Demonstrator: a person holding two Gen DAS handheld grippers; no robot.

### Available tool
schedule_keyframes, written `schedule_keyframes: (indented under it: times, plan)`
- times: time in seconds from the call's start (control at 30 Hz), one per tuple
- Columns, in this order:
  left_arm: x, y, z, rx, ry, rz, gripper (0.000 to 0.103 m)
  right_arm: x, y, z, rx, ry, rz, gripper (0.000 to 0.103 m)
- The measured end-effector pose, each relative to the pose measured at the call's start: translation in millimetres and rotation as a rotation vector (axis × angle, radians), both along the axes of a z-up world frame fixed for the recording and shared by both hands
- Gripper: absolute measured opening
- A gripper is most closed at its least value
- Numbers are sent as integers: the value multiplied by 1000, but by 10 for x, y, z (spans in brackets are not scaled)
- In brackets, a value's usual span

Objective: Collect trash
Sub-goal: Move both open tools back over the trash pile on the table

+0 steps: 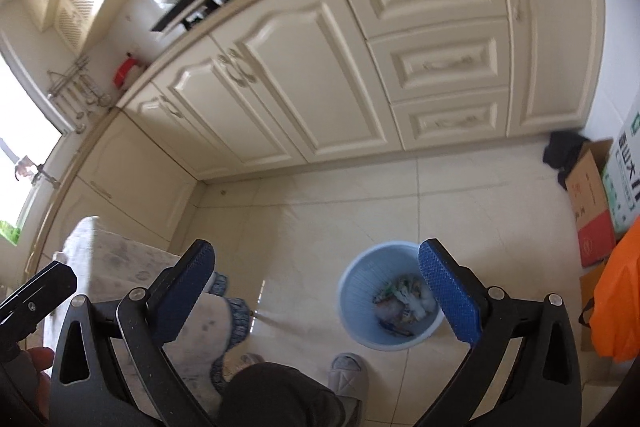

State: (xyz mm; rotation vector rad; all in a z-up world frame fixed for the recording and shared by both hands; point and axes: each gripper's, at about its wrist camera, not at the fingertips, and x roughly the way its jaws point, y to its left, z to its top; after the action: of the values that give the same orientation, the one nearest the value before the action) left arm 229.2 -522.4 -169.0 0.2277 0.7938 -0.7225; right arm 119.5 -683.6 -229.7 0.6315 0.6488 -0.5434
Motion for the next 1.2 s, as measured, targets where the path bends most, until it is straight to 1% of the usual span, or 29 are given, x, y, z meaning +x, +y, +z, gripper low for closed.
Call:
schedule_keyframes:
  times: [0.07, 0.17, 0.3, 0.37, 0.47, 0.6, 0.77, 0.87, 1.03, 1.1, 1.2]
  plan:
    - [-78, 229, 160, -34, -25, 24, 102, 81, 190, 220, -32, -29, 29, 103]
    - [-196, 710, 378, -86, -68, 70, 102, 227, 523, 528, -82, -56, 85, 103]
    - [-399, 1439, 622, -146, -119, 136, 102, 405, 1001, 879, -137, -95, 168, 103]
    - [-530, 1869, 741, -175, -148, 176, 102, 483, 1235, 1015, -162, -111, 209, 103]
    - [-748, 2438, 849, -204, -198, 244, 102, 629, 1658, 1239, -204, -140, 282, 103]
    - [-1046, 3238, 898, -249, -250, 347, 102, 801, 2265, 1488, -258, -182, 383, 103]
    - [-1378, 3965, 831, -261, -296, 468, 102, 983, 2957, 1678, -319, -227, 506, 103]
    - [-1522, 4358, 803, -266, -308, 531, 102, 1066, 3306, 1742, -345, -244, 562, 103]
    - [-1775, 4742, 682, -257, -319, 622, 102, 1178, 3757, 1735, -389, -250, 643, 103]
    - [-1853, 4860, 619, -249, -315, 640, 102, 1225, 3873, 1688, -398, -243, 670, 103]
    - [-1905, 4931, 549, -228, -312, 662, 102, 1303, 4019, 1610, -400, -231, 698, 103]
